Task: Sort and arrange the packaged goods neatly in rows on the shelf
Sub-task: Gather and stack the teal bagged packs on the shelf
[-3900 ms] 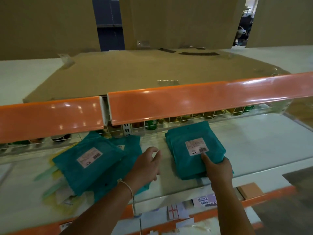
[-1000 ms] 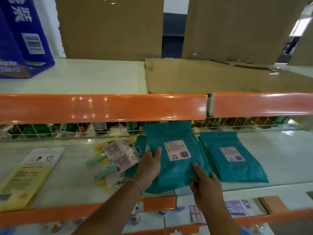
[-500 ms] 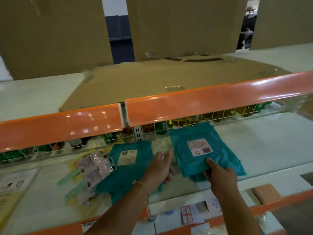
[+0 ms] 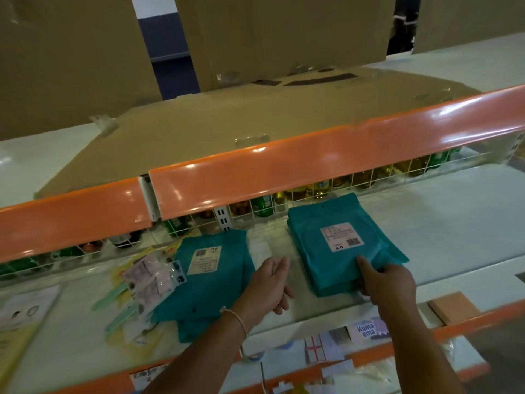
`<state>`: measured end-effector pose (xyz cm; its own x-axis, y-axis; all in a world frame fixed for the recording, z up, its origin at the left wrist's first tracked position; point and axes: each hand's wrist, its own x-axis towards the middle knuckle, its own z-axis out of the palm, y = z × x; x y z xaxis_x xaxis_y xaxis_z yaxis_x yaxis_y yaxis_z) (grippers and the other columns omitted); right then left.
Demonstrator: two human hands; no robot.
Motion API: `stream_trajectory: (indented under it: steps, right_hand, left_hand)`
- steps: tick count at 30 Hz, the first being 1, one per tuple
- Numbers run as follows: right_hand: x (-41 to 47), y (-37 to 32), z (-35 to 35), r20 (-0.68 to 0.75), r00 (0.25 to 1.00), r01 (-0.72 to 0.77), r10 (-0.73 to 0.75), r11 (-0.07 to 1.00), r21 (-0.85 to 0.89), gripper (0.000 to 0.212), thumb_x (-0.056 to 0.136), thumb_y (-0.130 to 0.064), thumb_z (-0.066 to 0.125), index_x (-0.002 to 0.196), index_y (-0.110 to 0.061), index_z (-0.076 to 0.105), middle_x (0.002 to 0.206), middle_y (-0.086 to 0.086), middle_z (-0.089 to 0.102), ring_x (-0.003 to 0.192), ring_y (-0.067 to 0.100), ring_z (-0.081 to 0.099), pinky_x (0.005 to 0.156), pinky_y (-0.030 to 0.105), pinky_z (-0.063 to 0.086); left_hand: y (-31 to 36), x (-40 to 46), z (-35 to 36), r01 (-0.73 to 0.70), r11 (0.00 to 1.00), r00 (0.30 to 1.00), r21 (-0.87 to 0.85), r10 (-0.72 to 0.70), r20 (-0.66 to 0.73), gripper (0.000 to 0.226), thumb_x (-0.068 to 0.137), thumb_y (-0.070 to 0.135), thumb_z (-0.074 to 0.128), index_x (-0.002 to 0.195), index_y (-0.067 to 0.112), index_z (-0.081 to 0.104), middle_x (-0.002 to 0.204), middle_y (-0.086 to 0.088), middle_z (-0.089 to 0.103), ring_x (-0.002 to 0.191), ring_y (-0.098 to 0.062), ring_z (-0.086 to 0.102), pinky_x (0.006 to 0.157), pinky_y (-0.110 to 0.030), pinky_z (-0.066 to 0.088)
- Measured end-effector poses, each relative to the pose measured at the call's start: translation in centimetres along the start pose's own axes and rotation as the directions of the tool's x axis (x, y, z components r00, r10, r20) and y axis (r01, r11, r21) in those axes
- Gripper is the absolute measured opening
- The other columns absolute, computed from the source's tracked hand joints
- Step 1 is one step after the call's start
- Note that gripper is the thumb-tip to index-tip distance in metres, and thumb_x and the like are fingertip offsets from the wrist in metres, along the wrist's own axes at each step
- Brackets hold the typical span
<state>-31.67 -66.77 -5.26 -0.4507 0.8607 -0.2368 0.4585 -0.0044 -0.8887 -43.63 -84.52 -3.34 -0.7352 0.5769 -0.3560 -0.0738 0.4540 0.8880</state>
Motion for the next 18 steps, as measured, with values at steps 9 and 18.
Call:
stream_trajectory:
  steps: [9,18]
  right_hand:
    - [-0.8,0.0,-0.1,-0.047,0.990,0.125,-0.132,0.984,-0.131,0.061,0.090,-0.054,0.055,0.053,-0.005,0.052,0.044,0.004,0.044,0.041,0.017,0.040,0.048,0.025,0.036]
    - [-6.5,-4.1,6.3,0.186,0.930,0.329,-0.317,0.943,-0.039,0.044,0.091,-0.041,0.060,0.064,-0.007,0.060,0.057,0.010,0.059,0.053,0.026,0.056,0.058,0.038,0.050]
  left_hand:
    - [-0.5,-0.1,-0.8,-0.038,0.998,0.999,0.050,0.039,-0.015,0.033,0.100,0.046,0.037,0.124,0.024,0.045,0.075,-0.007,0.066,0.050,-0.013,0.054,0.046,-0.025,0.045]
    - [-1.4,-2.2,-6.0,-0.077,0.997,0.992,-0.006,0.076,-0.105,0.031,0.099,0.048,0.040,0.122,0.030,0.048,0.076,-0.002,0.067,0.057,-0.011,0.058,0.050,-0.024,0.048]
